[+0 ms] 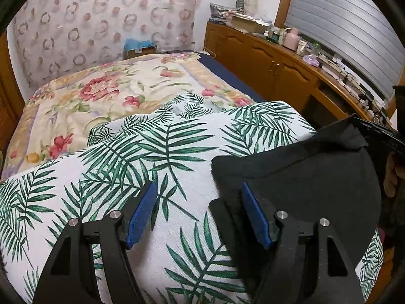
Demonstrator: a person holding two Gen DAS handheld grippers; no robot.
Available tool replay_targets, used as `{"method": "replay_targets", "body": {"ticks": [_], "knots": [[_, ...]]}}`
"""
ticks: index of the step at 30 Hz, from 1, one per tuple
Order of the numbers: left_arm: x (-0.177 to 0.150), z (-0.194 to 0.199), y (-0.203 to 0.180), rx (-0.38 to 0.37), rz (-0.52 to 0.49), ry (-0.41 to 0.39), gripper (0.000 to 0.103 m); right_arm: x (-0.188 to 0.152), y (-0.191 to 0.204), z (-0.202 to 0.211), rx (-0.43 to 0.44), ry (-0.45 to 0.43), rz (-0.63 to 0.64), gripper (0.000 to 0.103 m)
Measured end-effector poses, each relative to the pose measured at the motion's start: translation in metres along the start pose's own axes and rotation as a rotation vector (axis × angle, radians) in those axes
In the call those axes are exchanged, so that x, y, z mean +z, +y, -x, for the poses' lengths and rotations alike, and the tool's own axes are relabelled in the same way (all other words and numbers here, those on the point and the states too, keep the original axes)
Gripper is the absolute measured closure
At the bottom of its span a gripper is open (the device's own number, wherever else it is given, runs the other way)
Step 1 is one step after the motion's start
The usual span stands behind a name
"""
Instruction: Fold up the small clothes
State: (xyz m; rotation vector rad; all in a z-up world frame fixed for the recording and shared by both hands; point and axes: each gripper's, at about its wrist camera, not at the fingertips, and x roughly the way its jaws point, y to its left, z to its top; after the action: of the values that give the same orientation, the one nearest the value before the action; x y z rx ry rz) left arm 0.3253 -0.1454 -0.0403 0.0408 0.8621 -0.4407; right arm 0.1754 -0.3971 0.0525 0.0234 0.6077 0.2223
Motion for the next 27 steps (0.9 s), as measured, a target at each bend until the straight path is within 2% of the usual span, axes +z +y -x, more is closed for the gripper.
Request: {"method": "replay_targets", "body": {"ticks": [1, 3, 6, 11, 15, 19, 22, 24, 26, 27], "knots": [[-0.002, 0.002, 0.001, -0.006, 0.002, 0.001, 0.033, -0.001, 0.005, 0.0, -0.01, 0.014, 0.009, 0.076], [-0.004, 0.004, -0.001, -0.02, 0.003, 0.004, 0.033, -0.004, 0.009, 0.0, -0.006, 0.027, 0.025, 0.048], [-0.008, 0.007, -0.005, -0.052, 0.007, 0.007, 0.033, -0.006, 0.01, 0.008, -0.001, 0.028, 0.009, 0.034], [-0.011, 0.006, -0.011, -0.084, 0.002, 0.02, 0.033, -0.018, 0.006, 0.021, -0.015, 0.028, -0.022, 0.03], [-0.012, -0.004, -0.011, -0.11, 0.013, 0.059, 0.033, -0.028, 0.003, 0.016, 0.021, 0.081, -0.054, 0.029], [-0.012, -0.005, -0.016, -0.118, 0.001, 0.054, 0.033, -0.027, -0.003, 0.0, 0.061, 0.126, -0.103, 0.029], [-0.012, -0.006, -0.019, -0.147, -0.006, 0.056, 0.045, -0.023, -0.008, -0.009, 0.108, 0.155, -0.131, 0.029], [-0.012, -0.007, -0.022, -0.174, -0.01, 0.064, 0.058, -0.02, -0.01, -0.013, 0.127, 0.159, -0.139, 0.029], [-0.011, -0.008, -0.023, -0.179, -0.006, 0.067, 0.064, -0.018, -0.011, -0.016, 0.125, 0.152, -0.123, 0.029], [-0.01, -0.008, -0.023, -0.193, 0.0, 0.073, 0.074, -0.017, -0.012, -0.015, 0.127, 0.15, -0.119, 0.029]]}}
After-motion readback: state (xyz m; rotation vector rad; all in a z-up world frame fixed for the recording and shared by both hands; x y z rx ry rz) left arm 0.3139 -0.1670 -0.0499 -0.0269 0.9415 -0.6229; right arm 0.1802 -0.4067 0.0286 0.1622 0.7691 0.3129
